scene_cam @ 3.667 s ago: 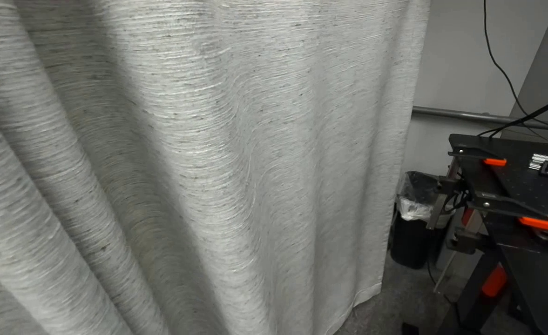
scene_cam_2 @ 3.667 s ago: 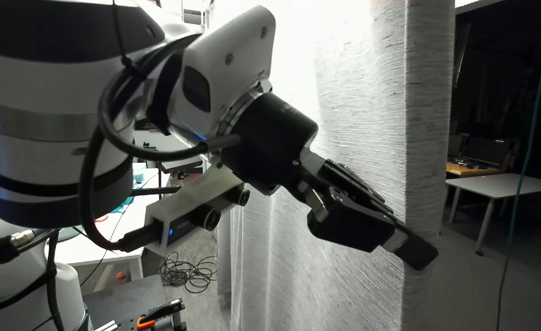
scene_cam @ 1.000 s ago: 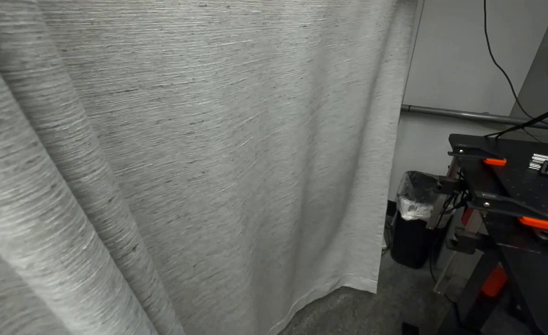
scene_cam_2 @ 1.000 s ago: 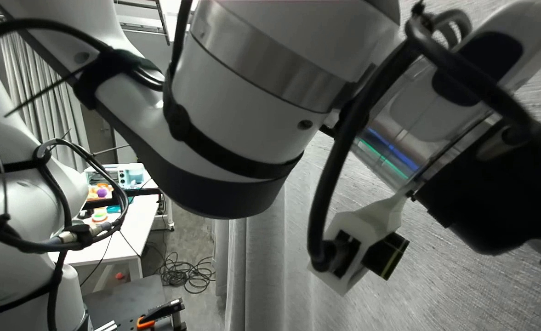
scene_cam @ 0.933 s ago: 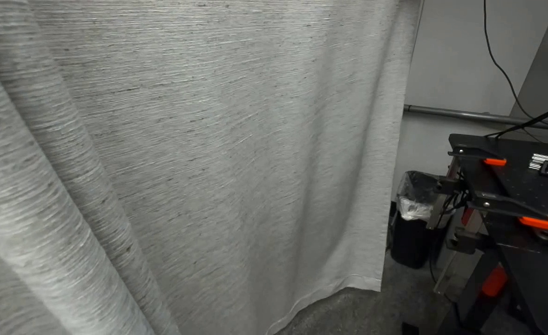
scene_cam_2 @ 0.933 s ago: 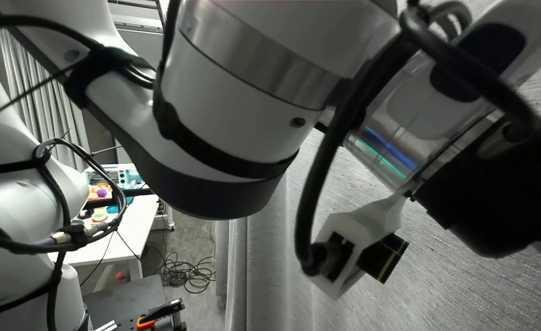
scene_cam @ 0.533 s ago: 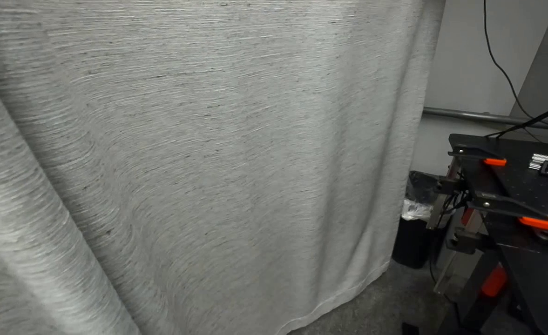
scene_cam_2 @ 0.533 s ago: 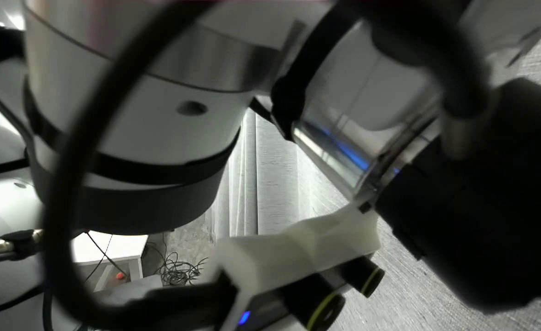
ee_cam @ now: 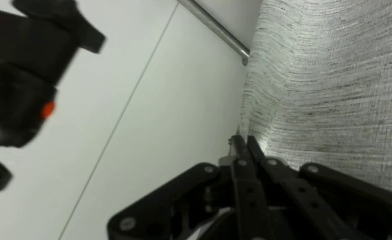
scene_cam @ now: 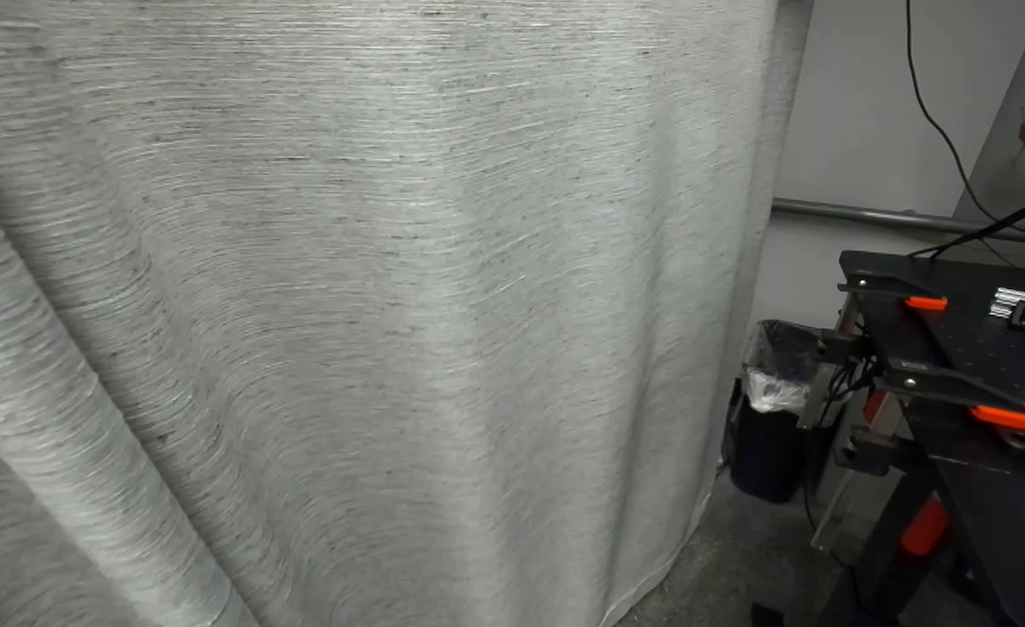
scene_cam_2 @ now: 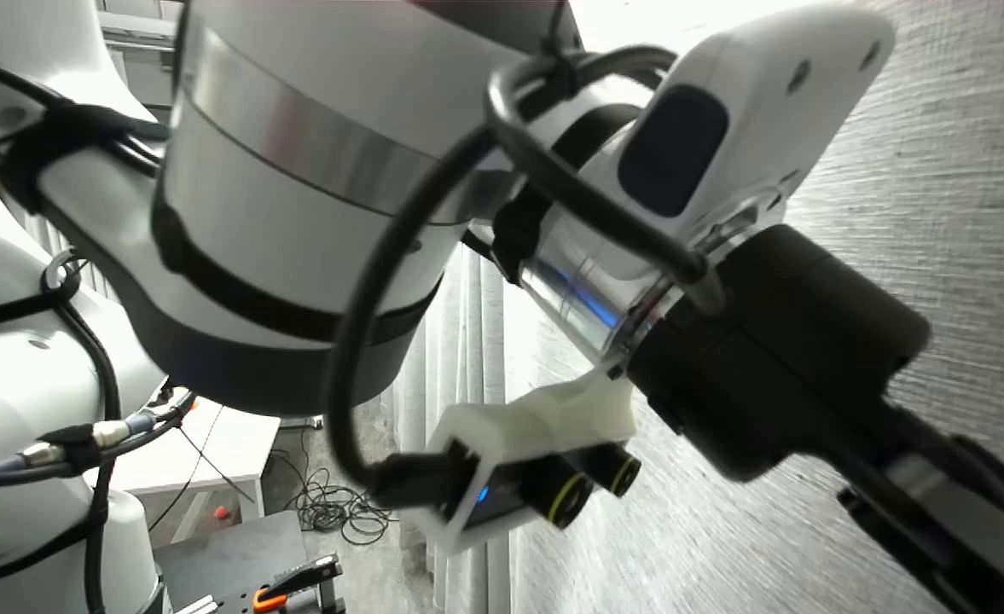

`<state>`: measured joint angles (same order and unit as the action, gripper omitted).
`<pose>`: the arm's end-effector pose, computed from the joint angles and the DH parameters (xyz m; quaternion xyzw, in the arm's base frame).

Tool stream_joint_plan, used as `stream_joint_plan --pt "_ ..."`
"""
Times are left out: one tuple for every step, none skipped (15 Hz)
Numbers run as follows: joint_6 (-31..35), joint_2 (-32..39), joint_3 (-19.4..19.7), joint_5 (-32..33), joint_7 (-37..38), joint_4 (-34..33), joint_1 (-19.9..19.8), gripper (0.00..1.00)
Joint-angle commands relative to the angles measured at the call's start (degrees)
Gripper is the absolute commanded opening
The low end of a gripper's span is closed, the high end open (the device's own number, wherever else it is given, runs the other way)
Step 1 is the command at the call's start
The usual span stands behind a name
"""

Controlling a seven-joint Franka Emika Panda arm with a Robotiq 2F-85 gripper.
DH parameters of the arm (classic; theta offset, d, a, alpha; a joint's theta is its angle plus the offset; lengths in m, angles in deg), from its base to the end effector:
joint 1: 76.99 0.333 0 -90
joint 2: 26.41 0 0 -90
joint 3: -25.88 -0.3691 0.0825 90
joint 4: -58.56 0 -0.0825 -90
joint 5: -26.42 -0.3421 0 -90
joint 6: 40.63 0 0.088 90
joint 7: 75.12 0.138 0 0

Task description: Draw the curtain

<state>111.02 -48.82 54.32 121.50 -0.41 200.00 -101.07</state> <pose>0.2531 -0.3422 0.5126 0.7789 -0.3804 0.3115 0.3892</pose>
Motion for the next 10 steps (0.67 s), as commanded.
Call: stream_joint_plan --pt "0.38 3.92 -2.87 0.38 4.68 0.39 4.77 0.01" --pt "1.28 5.38 -4.09 0.34 6.49 0.09 5.71 0.01" --pt "1.76 6.4 -4.77 0.23 7.89 -0.31 6.85 0.01" --pt "2.69 7.37 -5.28 0.1 9.77 -0.61 7.9 0.01" --pt "3.3 8.26 -5.83 0.07 11.3 -0.99 8.8 0.01" --pt "3.92 9.16 -6.35 -0.05 12.81 -1.32 9.72 0.01" --pt "4.63 9.77 -6.74 0.04 14.1 -1.55 10.43 0.01" --pt "5.59 10.05 -7.03 -0.2 15.28 -1.54 11.1 0.01" --pt "6.81 10.36 -7.16 -0.2 16.55 -1.67 11.65 0.01" --pt "7.95 10.6 -7.42 -0.28 17.55 -1.76 12.16 0.01"
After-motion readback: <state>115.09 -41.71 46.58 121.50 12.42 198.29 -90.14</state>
